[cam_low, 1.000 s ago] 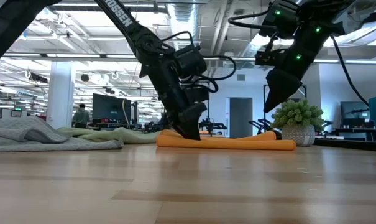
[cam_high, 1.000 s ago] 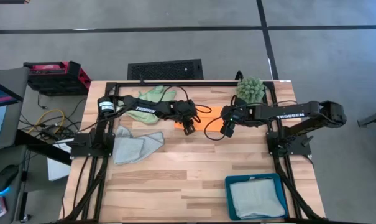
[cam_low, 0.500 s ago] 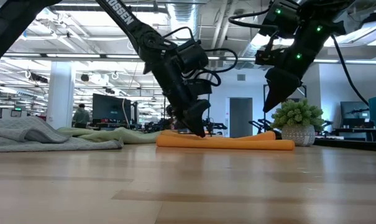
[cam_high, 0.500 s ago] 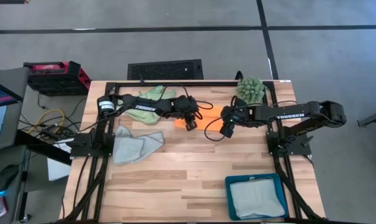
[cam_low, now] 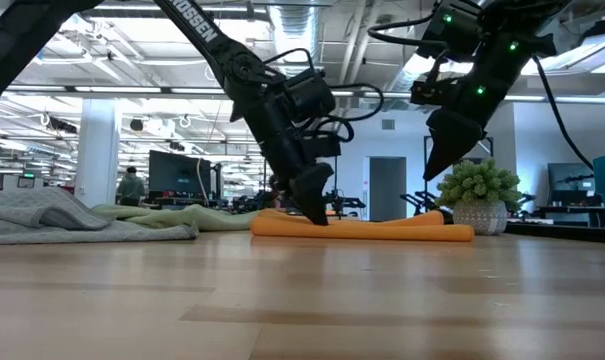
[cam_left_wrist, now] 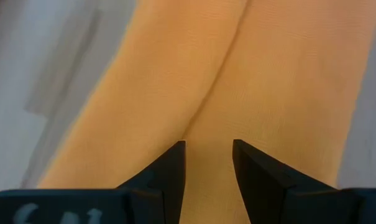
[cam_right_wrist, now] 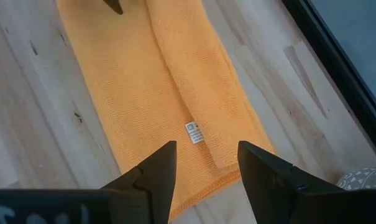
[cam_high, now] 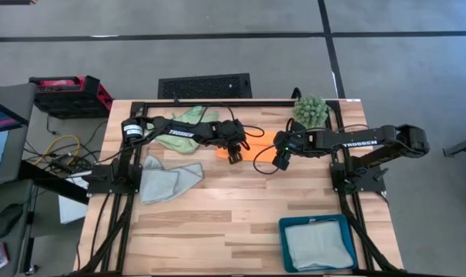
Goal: Fold microfiber towels
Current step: Fold the orange towel
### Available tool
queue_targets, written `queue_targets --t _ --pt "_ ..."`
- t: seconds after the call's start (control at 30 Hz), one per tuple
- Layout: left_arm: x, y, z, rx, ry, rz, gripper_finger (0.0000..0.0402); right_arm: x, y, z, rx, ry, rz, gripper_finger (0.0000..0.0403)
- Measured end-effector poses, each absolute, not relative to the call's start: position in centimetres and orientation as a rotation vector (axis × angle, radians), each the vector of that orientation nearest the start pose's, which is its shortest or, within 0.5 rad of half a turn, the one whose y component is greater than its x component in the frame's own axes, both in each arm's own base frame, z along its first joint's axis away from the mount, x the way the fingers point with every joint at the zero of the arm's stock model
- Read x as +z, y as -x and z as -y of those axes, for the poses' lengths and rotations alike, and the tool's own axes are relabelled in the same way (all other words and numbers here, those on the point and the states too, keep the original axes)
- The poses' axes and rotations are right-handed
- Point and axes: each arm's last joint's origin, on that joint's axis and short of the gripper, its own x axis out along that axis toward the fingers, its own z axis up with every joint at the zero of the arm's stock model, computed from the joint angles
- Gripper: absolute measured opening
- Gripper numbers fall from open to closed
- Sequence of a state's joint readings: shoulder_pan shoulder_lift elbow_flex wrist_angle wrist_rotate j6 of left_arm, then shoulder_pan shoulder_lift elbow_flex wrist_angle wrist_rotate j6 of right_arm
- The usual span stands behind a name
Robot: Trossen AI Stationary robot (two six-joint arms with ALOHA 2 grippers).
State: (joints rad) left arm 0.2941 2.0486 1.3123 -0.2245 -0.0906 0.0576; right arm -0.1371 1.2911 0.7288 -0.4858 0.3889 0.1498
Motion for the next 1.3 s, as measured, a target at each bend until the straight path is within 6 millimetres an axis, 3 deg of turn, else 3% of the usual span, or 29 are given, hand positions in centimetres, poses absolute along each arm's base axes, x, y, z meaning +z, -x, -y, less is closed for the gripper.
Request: queue_targets --t 0.3,0.87,1.1,1.3 --pt "13.6 -40.2 -13.4 0.414 -0.038 -0.936 0.0125 19.6 -23.0 4.3 -0.556 -0.002 -1.003 0.0192" --pt "15.3 -39.6 -18.5 0.556 0.018 -0.808 0.0125 19.6 -23.1 4.4 -0.535 0.036 -1.012 0.0189" --pt "15.9 -40.3 -17.2 0.505 0.081 -0.843 0.0125 19.6 -23.3 4.5 -0.381 0.025 -1.008 0.0182" --pt "17.2 -41.1 -14.4 0.406 0.082 -1.001 0.0125 18.8 -24.1 6.9 -0.26 -0.071 -0.973 0.0168"
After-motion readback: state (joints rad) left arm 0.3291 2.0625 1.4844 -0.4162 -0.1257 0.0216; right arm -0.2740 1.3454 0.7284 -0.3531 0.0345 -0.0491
